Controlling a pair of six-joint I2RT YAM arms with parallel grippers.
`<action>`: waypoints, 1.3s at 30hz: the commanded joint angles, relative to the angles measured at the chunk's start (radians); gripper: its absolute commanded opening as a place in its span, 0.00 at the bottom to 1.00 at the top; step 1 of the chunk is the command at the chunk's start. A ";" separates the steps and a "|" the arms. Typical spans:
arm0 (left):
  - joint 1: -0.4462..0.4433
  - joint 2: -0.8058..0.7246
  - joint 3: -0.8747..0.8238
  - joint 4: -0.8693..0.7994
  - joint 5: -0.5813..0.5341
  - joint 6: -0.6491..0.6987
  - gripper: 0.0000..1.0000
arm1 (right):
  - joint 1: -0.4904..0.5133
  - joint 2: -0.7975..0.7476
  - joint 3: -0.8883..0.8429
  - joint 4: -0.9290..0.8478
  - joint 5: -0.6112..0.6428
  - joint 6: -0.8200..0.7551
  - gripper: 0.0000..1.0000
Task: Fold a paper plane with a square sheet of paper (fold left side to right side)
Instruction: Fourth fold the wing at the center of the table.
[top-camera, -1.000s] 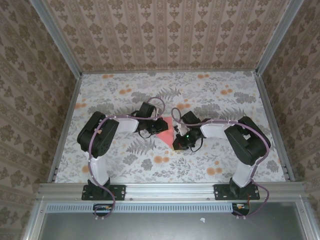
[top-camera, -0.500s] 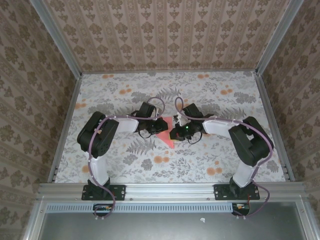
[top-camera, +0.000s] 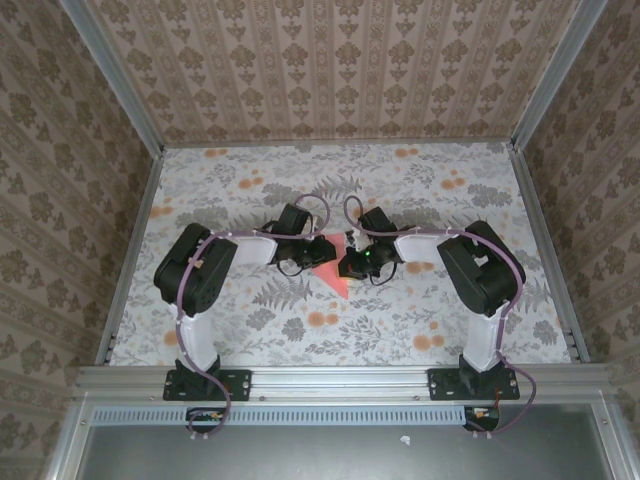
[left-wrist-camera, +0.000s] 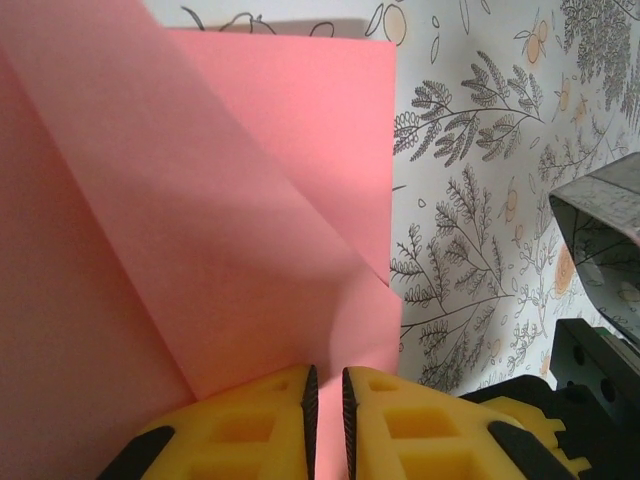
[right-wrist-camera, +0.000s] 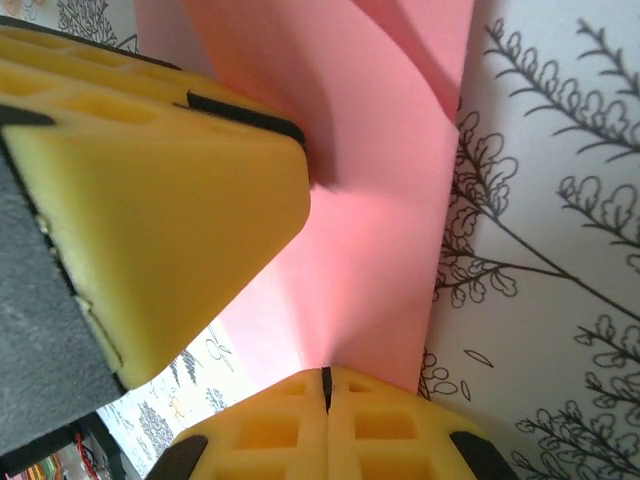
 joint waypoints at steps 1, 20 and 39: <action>0.005 -0.043 0.013 -0.064 -0.033 0.027 0.20 | 0.005 0.042 -0.003 -0.125 0.083 -0.038 0.00; -0.018 -0.028 -0.009 -0.022 -0.004 -0.019 0.13 | 0.017 0.066 0.044 -0.205 0.138 -0.082 0.00; 0.084 0.065 0.058 -0.040 -0.017 0.040 0.13 | 0.022 0.082 0.070 -0.293 0.193 -0.145 0.00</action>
